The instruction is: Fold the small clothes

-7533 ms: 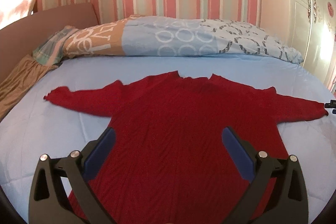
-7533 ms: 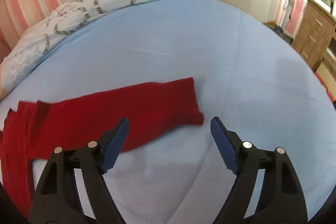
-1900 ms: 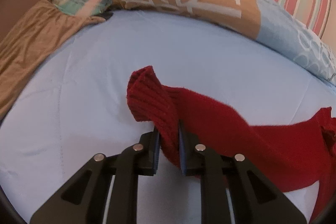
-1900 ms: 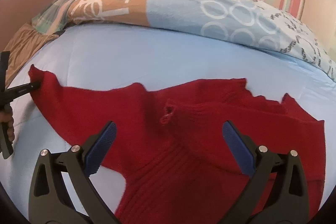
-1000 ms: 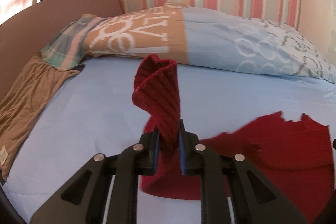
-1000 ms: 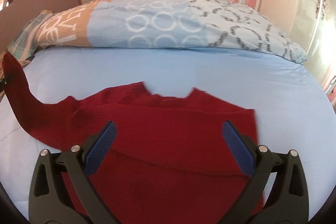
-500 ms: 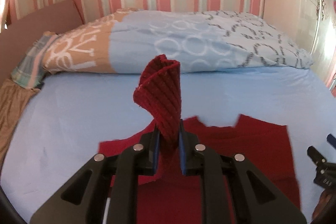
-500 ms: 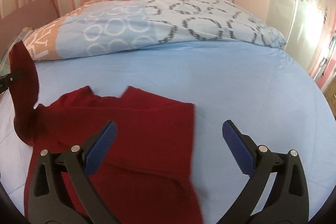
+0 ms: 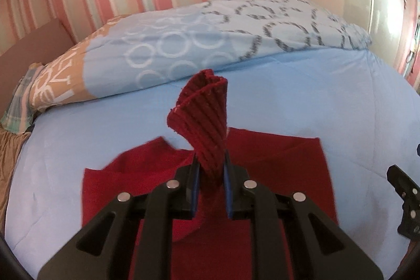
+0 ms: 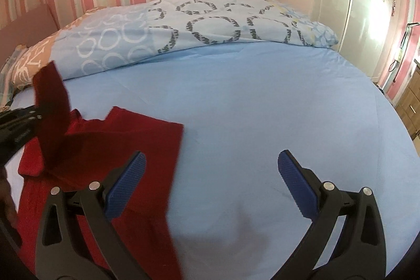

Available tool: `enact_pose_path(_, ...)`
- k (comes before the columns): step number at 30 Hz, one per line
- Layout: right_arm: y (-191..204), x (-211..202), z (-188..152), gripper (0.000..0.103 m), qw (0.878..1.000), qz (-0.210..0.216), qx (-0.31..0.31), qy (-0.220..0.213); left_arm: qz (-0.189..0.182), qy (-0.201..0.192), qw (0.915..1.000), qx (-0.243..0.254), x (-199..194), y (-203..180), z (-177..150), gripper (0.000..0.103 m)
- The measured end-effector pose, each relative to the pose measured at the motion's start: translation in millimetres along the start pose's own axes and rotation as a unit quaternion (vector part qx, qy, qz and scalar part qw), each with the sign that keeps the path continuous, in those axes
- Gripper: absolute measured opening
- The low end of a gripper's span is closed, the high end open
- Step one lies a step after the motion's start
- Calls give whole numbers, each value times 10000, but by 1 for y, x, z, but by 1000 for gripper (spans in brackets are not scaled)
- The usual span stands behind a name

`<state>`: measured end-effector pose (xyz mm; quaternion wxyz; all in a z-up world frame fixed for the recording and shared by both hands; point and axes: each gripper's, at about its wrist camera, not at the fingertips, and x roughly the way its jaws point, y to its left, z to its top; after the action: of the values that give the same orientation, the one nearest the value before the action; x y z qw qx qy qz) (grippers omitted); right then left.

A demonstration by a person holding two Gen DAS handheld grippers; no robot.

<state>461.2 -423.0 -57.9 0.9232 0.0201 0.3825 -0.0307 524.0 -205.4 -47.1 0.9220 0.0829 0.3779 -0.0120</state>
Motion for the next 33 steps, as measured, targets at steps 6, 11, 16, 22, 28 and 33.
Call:
enact_pose_path(6, -31, 15, -8, 100, 9999, -61, 108, 67, -302, 176, 9993, 121, 27, -61, -8, 16)
enact_pose_path(11, -46, 24, -15, 100, 9995, -220, 123, 170, -373, -35, 9992, 161, 23, -91, -20, 94)
enact_pose_path(16, -42, 23, -15, 100, 9997, -118, 164, 171, -437, -27, 9990, 47, 10, -67, -20, 94)
enact_pose_path(22, 5, 31, -9, 96, 9985, 484, 97, 243, 499, -43, 9987, 42, 11, 39, -40, 97)
enact_pose_path(28, 70, 68, -14, 71, 9947, 731, -286, 658, 905, 364, 9929, -684, 36, 144, -81, 97)
enact_pose_path(33, 99, 97, -19, 63, 9929, 559, -430, 959, 814, 539, 9923, -762, 47, 164, -99, 97)
